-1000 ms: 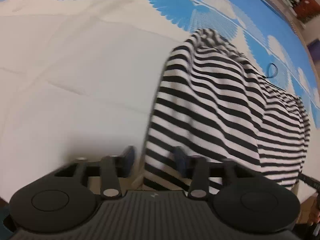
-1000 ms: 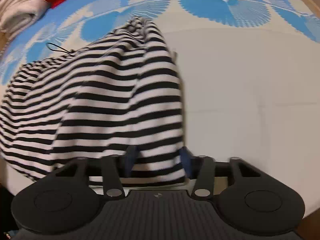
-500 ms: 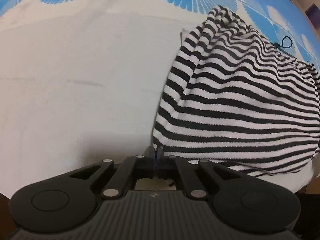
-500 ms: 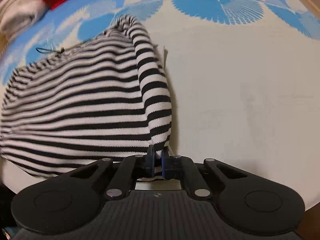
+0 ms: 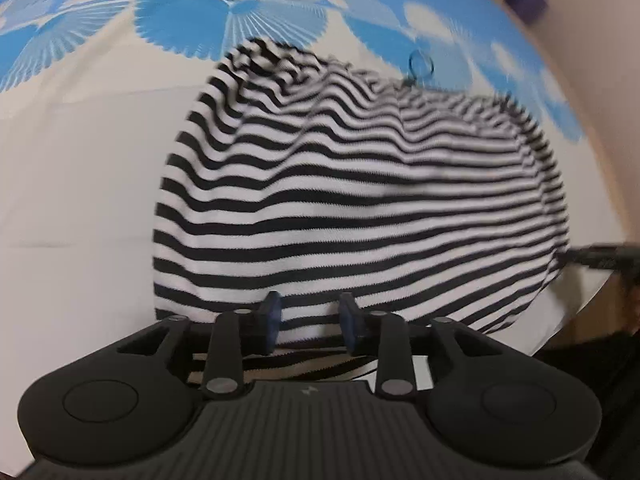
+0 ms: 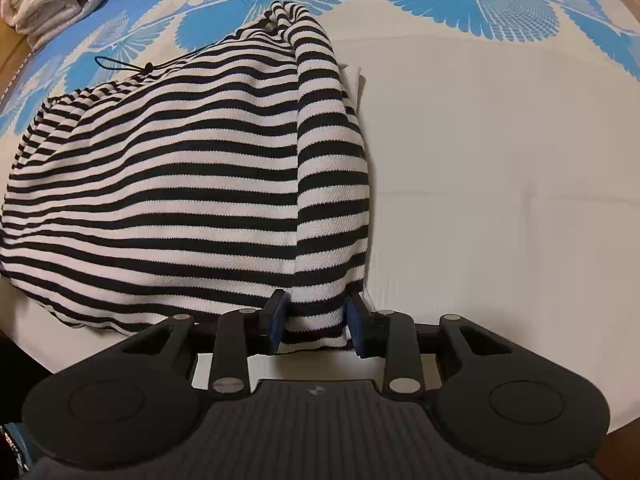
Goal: Fold small clothes
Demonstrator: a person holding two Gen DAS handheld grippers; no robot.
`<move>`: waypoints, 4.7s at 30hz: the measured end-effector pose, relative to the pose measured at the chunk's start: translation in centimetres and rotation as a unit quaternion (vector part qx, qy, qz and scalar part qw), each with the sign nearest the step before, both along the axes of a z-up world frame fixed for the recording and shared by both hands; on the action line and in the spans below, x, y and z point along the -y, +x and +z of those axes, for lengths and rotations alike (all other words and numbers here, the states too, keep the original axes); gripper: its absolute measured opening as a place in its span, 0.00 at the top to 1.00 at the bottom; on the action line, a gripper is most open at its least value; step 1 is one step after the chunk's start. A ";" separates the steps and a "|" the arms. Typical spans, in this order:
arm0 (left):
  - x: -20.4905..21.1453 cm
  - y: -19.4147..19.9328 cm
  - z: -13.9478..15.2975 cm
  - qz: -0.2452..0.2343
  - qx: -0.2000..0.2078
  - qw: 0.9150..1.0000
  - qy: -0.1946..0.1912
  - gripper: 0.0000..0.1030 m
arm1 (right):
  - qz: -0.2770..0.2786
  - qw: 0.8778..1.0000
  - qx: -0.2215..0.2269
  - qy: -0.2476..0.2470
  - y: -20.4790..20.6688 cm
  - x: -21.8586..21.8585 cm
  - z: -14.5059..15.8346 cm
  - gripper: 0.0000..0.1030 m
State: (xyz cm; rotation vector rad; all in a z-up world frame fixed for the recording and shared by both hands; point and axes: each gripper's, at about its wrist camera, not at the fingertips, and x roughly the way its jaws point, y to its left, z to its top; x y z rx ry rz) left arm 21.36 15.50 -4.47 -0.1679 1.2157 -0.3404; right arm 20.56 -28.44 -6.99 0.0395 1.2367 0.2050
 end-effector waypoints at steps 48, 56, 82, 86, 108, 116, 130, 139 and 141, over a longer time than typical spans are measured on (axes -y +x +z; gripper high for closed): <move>-1.8 9.7 0.3 0.211 0.066 0.975 -0.031 0.68 | -0.127 0.951 0.273 -0.074 8.0 -3.5 5.8 0.79; -2.5 12.5 -2.6 0.268 0.074 0.959 0.064 0.91 | 0.055 0.988 0.142 0.037 9.2 -9.3 1.9 0.79; 5.8 12.0 1.2 0.122 0.130 0.984 0.026 0.77 | 0.012 0.991 0.132 -0.010 7.4 -7.6 2.2 0.53; 4.1 10.1 2.6 0.094 0.093 0.991 -0.022 0.72 | 0.026 0.993 0.119 0.012 6.4 -6.7 2.7 0.52; 0.1 3.2 0.7 0.024 0.040 0.994 0.094 0.69 | 0.051 0.993 0.048 -0.098 1.8 -3.0 1.0 0.50; -3.0 -4.4 10.1 0.086 0.250 0.963 0.047 0.43 | 0.028 0.969 0.238 -0.059 -4.1 -3.1 8.4 0.50; -8.0 -8.5 8.9 0.207 0.247 0.944 0.074 0.42 | 0.062 0.935 0.342 -0.076 -9.3 -9.2 8.7 0.50; -10.5 -9.5 8.6 0.217 0.247 0.942 0.068 0.39 | 0.049 0.944 0.319 -0.066 -7.8 -14.6 7.3 0.50; -11.2 -9.7 8.4 0.221 0.245 0.941 0.068 0.38 | 0.056 0.946 0.313 -0.060 -7.5 -16.4 6.8 0.50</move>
